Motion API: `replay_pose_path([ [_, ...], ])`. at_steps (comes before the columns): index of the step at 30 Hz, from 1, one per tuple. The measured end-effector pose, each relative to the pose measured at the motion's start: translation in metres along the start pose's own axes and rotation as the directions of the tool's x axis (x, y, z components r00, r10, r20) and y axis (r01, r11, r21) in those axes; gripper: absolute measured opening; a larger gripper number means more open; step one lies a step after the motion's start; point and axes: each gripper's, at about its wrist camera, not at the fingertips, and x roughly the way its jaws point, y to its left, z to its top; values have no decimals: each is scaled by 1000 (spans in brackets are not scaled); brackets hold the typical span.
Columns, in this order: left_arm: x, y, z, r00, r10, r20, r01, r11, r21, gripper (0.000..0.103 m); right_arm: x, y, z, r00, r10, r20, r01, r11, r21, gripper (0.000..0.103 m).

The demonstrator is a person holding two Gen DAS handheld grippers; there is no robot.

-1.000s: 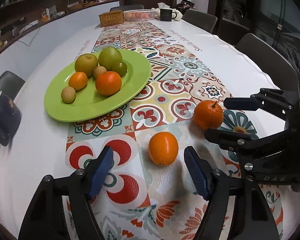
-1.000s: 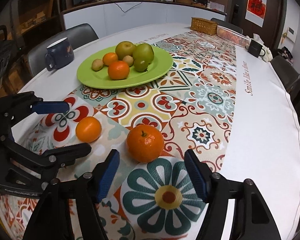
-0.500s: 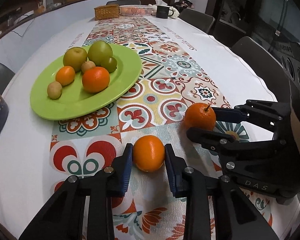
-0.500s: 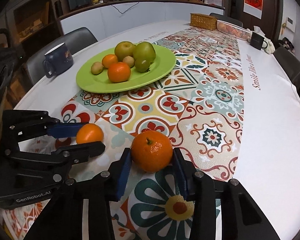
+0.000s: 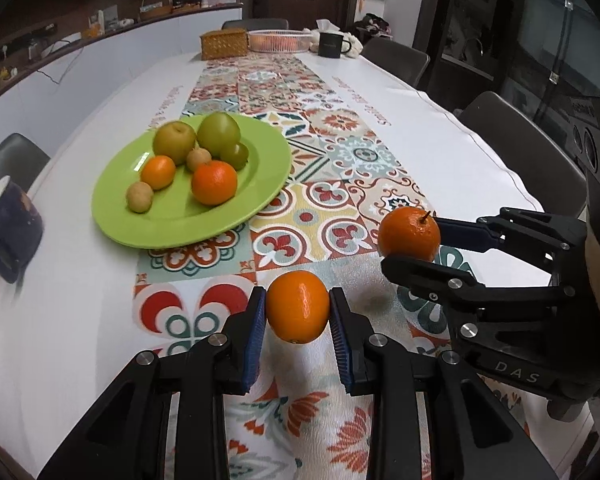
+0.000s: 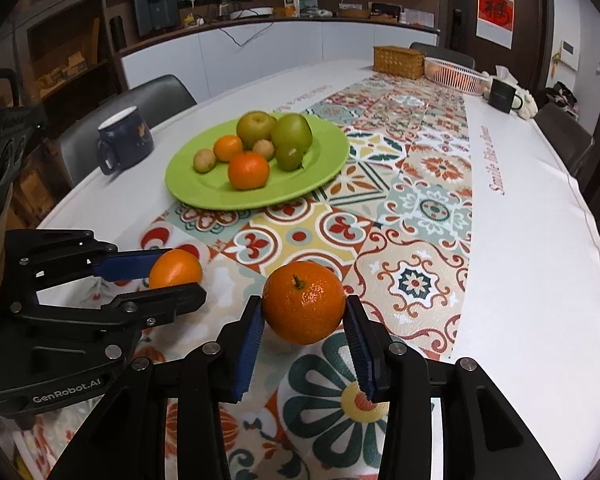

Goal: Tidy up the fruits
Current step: 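Carry the orange and mandarin over the green plate and release them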

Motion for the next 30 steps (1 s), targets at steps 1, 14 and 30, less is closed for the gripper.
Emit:
replay_pose_path([
  [1,-4,1,0,1000,1,7,-1,1000,-2,31,-4,2,1,1000,0,9,0,1000,5,42],
  [14,-52,23,1,997,46,64,-44,998,-34,31,-42,27,18,994,2,105,-5,1000,29,42],
  [30,-88,57,28,985,95,146,-96,995,4,31,-54,58,58,985,-8,172,0,999,46,42],
])
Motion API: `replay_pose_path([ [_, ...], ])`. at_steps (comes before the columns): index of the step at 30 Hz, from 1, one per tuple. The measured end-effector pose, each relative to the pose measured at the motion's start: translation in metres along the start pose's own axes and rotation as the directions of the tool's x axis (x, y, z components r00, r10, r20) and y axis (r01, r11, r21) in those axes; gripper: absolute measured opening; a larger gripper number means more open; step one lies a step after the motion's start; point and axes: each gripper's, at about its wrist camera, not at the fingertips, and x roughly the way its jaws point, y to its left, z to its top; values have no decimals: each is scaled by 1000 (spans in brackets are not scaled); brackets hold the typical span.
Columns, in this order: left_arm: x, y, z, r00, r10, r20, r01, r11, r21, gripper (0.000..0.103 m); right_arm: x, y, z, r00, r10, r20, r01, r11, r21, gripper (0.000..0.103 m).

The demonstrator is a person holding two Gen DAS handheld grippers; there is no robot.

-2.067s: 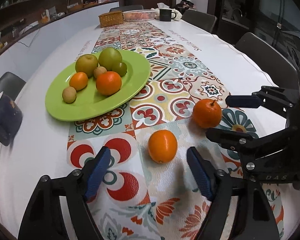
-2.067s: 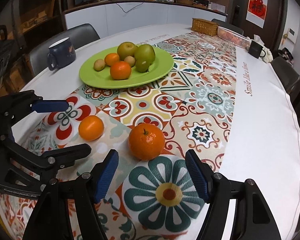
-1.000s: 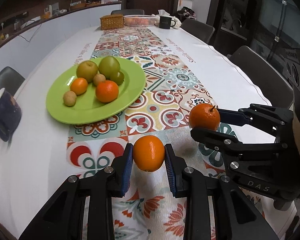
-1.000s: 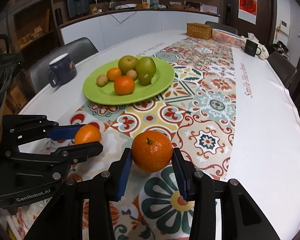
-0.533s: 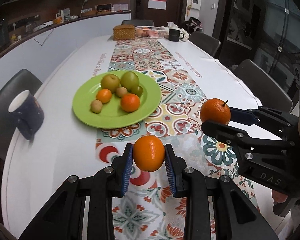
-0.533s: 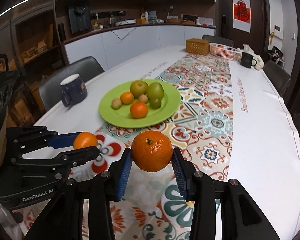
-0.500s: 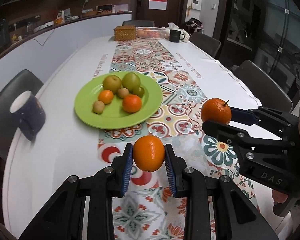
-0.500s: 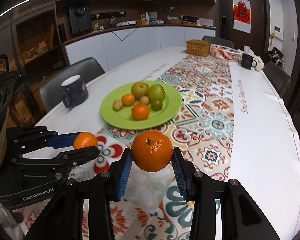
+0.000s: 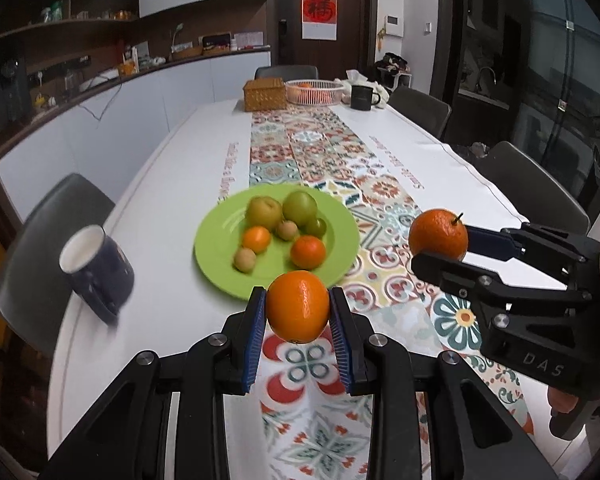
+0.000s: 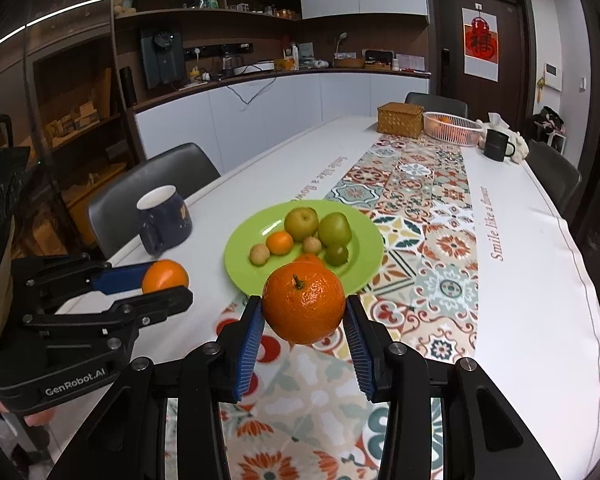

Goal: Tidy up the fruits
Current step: 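Carry the orange and mandarin over the green plate and release them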

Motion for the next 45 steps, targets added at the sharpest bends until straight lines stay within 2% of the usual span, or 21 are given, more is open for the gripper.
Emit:
replay_pose_path([
  [9,4,18,20,1000,-14,25,14,1000,0,31,10,10,23,1000,1,15,0,1000,-7,42],
  [18,26,40,37,1000,-16,25,16,1000,1,31,34,11,45,1000,1,13,-1,1000,-2,42],
  [33,98,74,63,1000,-14,-22,14,1000,9,31,104,4,68,998,-10,-58,11,1000,29,42],
  [45,157,85,64,995,-11,-102,12,1000,15,31,155,-4,59,988,-8,-151,18,997,69,42],
])
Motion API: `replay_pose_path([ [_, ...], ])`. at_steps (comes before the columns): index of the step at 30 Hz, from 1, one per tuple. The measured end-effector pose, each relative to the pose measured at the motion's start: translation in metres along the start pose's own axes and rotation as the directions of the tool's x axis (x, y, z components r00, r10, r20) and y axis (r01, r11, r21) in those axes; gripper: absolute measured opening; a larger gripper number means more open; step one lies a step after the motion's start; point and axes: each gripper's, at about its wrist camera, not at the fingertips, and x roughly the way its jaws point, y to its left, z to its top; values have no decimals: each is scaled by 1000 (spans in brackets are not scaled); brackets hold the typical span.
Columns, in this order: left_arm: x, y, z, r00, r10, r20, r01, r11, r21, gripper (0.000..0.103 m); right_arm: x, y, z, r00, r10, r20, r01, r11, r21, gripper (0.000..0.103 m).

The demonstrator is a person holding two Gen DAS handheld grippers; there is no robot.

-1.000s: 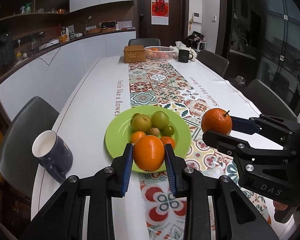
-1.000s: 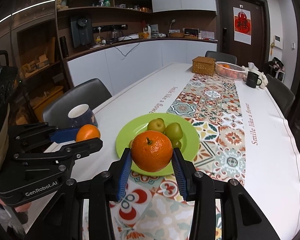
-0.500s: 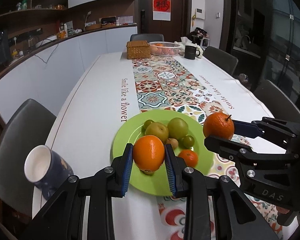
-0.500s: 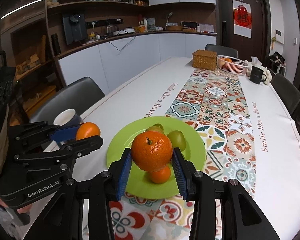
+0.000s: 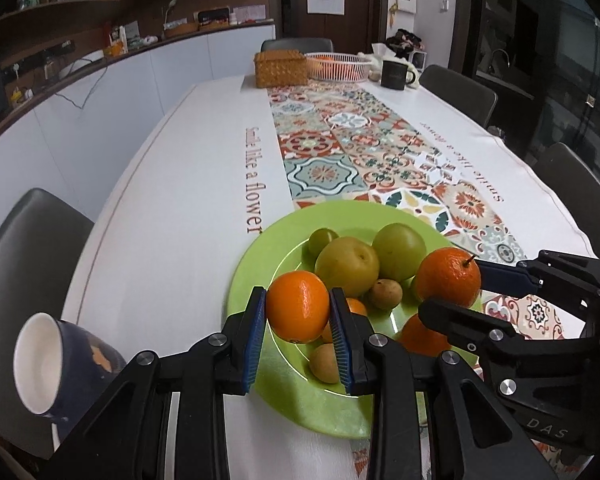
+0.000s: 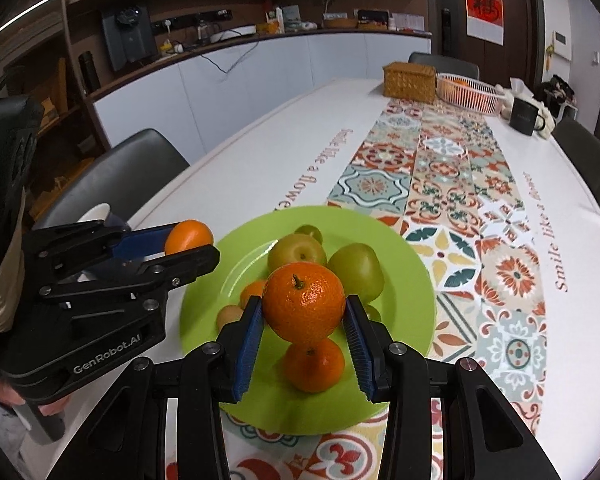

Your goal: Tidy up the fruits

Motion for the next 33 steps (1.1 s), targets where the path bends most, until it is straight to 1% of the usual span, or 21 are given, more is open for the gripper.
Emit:
replay_pose_path([
  [8,22,2,0,999,-16,-27,16,1000,2,32,15,-5,-3,1000,3,-21,-3,1000,9,42],
  [9,23,2,0,1000,-17,-25,17,1000,1,35,16,-5,-3,1000,2,-21,-2,1000,10,42],
  [10,23,2,0,1000,-22,-22,22,1000,2,42,16,-6,-3,1000,0,-18,0,1000,15,42],
  [12,21,1,1,1000,-24,-15,24,1000,10,52,17,-6,-3,1000,3,-15,-2,1000,17,42],
  [14,17,0,-1,1000,-7,-7,7,1000,12,54,18,-7,-4,1000,11,-20,-11,1000,17,42],
  [15,15,1,-2,1000,5,-7,-5,1000,8,57,17,-6,-4,1000,13,-18,-13,1000,13,45],
  [18,5,3,-6,999,32,0,-32,999,-7,60,11,-5,-6,1000,-7,3,7,1000,2,57],
  [20,-4,4,-9,998,63,5,-63,998,-15,61,6,-3,-8,1000,-13,11,13,1000,-2,57],
  [28,-49,-8,-22,989,136,64,-134,991,-23,68,-31,-6,-19,997,-53,62,52,998,20,57],
  [33,-83,-18,-30,985,140,102,-136,990,-47,72,-67,-4,-28,990,-82,113,80,996,25,57],
])
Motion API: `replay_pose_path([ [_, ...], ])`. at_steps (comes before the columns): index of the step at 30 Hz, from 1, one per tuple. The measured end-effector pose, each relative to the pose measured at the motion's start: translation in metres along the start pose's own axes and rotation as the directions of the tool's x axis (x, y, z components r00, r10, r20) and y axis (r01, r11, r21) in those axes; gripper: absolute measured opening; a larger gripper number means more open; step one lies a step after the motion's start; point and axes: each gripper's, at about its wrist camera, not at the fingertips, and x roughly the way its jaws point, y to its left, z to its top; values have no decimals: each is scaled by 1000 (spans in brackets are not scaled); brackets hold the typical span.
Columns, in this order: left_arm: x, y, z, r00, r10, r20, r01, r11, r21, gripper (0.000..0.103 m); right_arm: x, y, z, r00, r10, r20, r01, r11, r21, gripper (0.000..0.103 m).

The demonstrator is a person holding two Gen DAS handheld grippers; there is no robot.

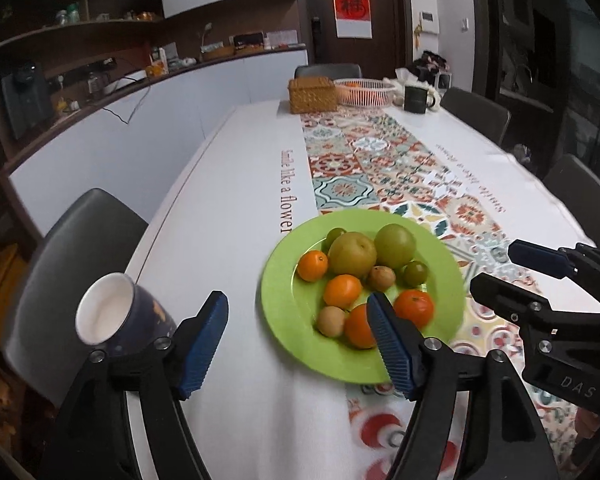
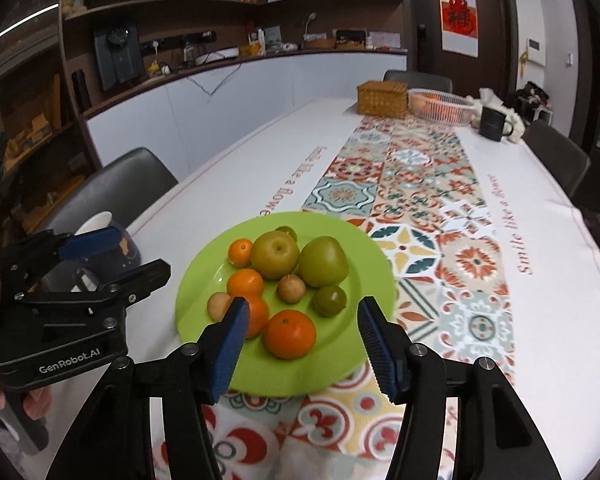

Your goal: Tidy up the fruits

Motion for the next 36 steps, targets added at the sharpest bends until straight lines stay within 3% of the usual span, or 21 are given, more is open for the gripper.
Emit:
replay_pose_path([
  [21,-147,-39,-62,986,15,165,-8,999,-41,97,-150,0,-61,983,-93,156,87,995,48,83],
  [36,-203,-61,-99,973,43,227,-35,999,-39,103,-211,5,-108,968,-135,213,128,991,49,87],
])
